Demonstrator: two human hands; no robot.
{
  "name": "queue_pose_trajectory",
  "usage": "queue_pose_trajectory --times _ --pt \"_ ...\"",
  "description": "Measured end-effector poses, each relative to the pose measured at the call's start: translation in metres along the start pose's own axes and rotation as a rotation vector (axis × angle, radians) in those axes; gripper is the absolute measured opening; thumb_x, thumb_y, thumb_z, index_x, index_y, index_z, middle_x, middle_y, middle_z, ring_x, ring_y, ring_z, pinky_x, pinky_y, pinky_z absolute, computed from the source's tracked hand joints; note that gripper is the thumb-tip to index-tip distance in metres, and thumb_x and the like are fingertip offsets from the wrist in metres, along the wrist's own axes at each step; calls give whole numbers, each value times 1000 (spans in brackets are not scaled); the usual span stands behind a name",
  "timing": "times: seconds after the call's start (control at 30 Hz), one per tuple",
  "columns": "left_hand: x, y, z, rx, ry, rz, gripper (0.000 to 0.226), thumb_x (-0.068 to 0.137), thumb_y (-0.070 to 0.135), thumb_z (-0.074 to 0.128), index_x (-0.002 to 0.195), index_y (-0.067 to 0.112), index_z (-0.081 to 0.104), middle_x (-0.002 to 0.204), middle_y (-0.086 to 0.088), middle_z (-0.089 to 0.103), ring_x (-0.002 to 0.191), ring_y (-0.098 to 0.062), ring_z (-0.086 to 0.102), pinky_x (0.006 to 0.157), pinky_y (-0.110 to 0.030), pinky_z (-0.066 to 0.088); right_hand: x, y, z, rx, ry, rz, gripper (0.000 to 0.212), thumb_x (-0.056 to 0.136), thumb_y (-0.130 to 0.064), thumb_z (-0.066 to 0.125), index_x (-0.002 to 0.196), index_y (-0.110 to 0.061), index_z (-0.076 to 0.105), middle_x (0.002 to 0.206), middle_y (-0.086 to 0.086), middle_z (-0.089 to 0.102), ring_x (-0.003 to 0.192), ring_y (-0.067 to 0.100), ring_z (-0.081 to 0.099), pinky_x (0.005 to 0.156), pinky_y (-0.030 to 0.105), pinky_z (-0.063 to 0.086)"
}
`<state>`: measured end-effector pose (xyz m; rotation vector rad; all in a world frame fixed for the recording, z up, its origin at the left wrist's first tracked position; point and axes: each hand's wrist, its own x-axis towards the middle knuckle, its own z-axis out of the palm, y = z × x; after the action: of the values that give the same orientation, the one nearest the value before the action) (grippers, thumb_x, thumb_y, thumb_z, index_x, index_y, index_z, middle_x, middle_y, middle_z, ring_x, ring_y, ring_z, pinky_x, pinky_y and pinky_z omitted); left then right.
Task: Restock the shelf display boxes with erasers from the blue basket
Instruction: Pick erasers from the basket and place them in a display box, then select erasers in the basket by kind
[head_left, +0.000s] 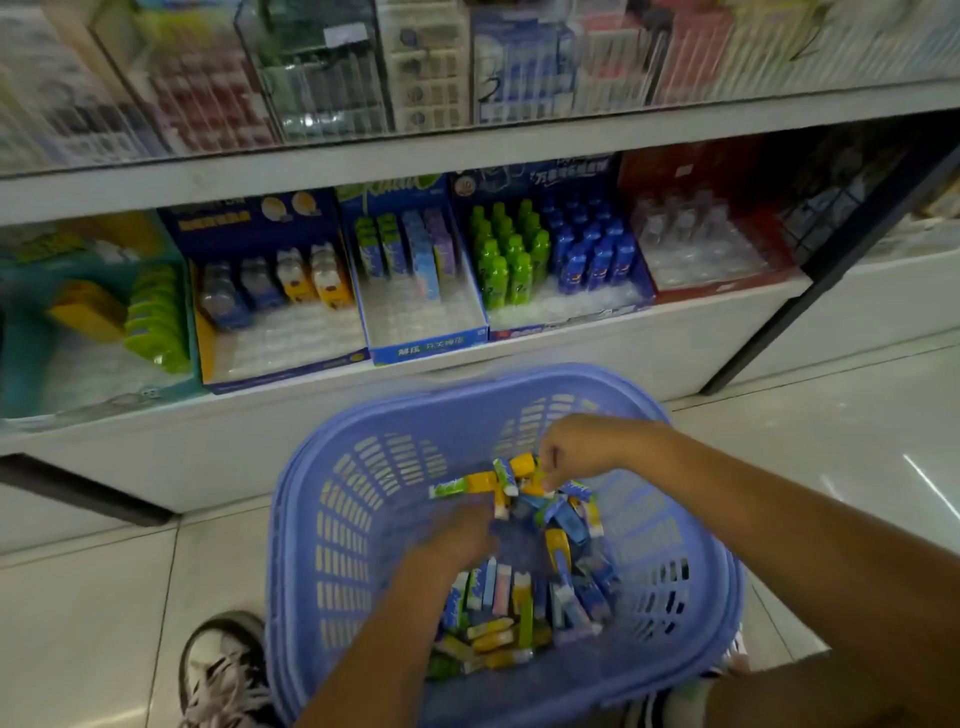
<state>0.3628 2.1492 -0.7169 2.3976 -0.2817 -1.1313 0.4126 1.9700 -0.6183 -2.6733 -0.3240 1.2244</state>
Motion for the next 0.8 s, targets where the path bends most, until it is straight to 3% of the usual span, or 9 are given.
queue_pose_trajectory --times 0.07,0.13,0.17,0.23,0.33,0.43,0.53,0.63,0.8 --pt "-2 -23 18 28 -36 -52 7 99 15 44 98 17 51 80 -3 45 63 -15 42 58 -25 43 22 8 32 -3 -5 90 33 95 -27 56 112 1 58 100 23 50 83 30 48 75 38 40" --pt "7 -41 28 77 15 -55 32 96 20 49 127 13 46 109 -13 55 87 -23 55 78 -35 48 39 14 53 55 61 133 40 97 -24 53 131 -3 49 127 20 52 109 34 53 91 40 44" --pt "10 -45 29 38 27 -52 39 96 20 50 133 10 42 122 -14 53 99 -25 55 85 -35 45 47 15 62 94 105 145 42 97 -24 51 135 -5 46 135 18 50 117 33 51 96 40 44" --pt "16 -51 32 -7 19 -16 40 98 17 47 136 8 40 129 -16 50 100 -23 51 87 -36 43 62 16 76 155 167 169 41 98 -25 50 133 -4 48 136 21 50 118 34 51 97 40 44" --pt "24 -59 41 -49 71 -24 38 95 12 50 133 8 44 123 -15 52 106 -28 53 83 -30 42 80 13 94 136 130 233 48 95 -17 55 140 -5 41 143 21 40 125 35 46 101 43 42" --pt "36 -58 42 -144 179 -103 15 97 9 44 105 3 56 108 -20 58 98 -29 55 78 -32 41 92 13 105 142 154 293 54 94 -23 58 142 -11 37 147 18 34 129 34 43 101 43 43" --pt "52 -50 38 -233 292 -132 17 93 11 48 99 1 61 104 -20 64 97 -34 60 75 -32 45 99 22 110 68 168 300 50 97 -21 53 143 -15 34 149 14 29 135 28 36 103 40 42" --pt "64 -38 41 -267 305 -130 21 91 10 48 92 -6 62 96 -30 64 93 -41 60 77 -46 49 99 33 109 149 176 289 37 94 -28 57 125 -8 48 129 16 45 126 30 44 99 40 43" --pt "81 -20 40 -142 373 -121 21 89 33 56 80 14 62 99 -12 64 110 -28 49 92 -34 40 87 40 112 281 222 305 28 92 -30 59 107 -9 48 106 18 55 101 33 56 74 35 43"
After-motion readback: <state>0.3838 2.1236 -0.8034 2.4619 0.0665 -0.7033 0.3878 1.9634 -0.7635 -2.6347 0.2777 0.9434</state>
